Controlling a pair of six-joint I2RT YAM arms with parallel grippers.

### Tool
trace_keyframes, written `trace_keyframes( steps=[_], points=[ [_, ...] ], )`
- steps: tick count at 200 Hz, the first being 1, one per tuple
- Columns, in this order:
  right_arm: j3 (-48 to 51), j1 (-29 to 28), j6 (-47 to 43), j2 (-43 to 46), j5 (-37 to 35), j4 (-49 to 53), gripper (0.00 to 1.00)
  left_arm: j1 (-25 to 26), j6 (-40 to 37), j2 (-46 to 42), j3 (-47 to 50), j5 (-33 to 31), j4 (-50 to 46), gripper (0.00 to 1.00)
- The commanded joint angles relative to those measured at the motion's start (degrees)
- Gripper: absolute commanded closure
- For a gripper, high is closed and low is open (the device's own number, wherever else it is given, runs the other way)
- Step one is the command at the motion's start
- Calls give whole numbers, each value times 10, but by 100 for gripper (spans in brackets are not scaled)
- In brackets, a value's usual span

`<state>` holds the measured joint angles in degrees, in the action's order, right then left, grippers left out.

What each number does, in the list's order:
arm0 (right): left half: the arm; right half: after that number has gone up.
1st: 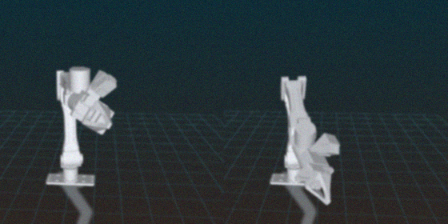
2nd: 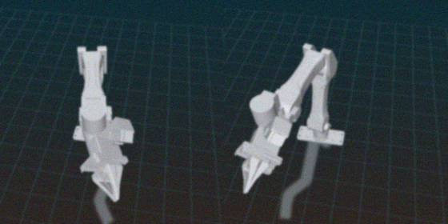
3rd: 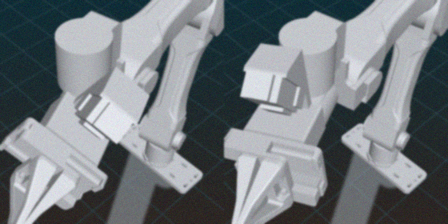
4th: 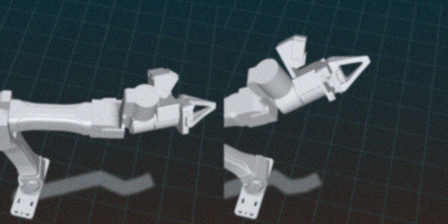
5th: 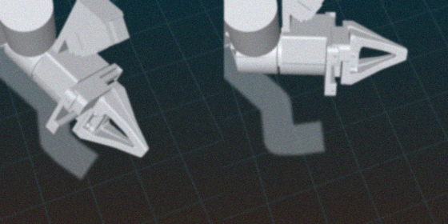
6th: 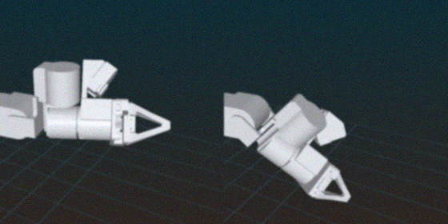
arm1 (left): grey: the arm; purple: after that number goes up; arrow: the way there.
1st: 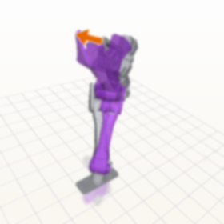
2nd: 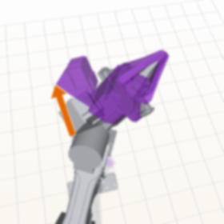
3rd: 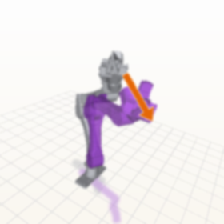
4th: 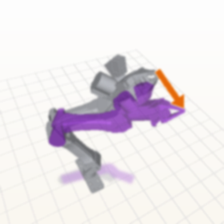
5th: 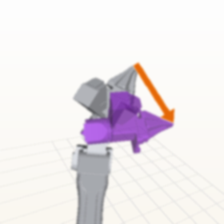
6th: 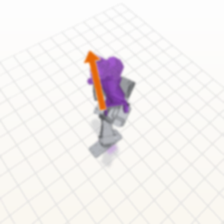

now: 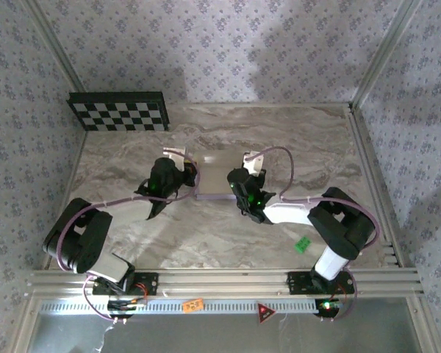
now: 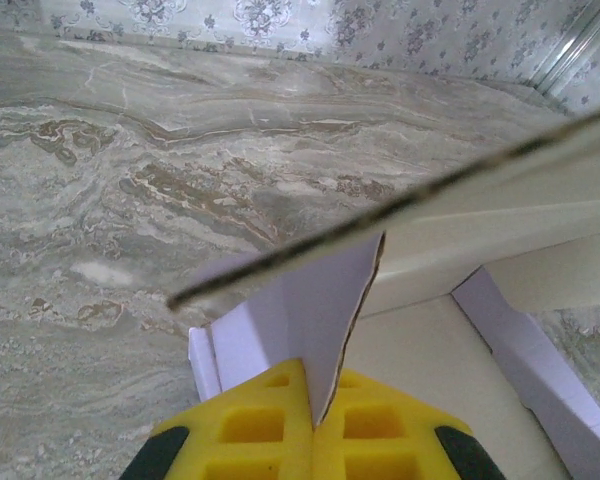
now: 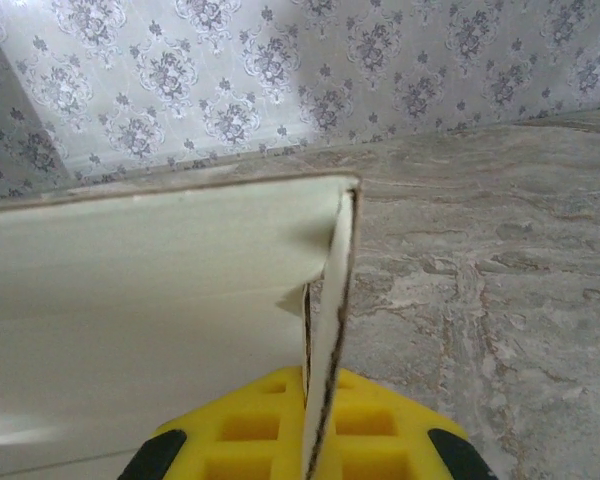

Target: Fold the paper box

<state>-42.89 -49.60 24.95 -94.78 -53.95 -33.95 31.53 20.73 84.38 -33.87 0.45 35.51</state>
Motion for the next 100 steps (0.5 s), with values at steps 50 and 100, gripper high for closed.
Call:
trace_keyframes(
  steps=[50, 100],
  points=[
    [72, -39, -13, -24, 1, -95, 100, 49, 5, -27, 67, 6, 49, 96],
    [113, -51, -17, -27, -7, -129, 100, 53, 3, -62, 101, -14, 31, 93]
  ],
)
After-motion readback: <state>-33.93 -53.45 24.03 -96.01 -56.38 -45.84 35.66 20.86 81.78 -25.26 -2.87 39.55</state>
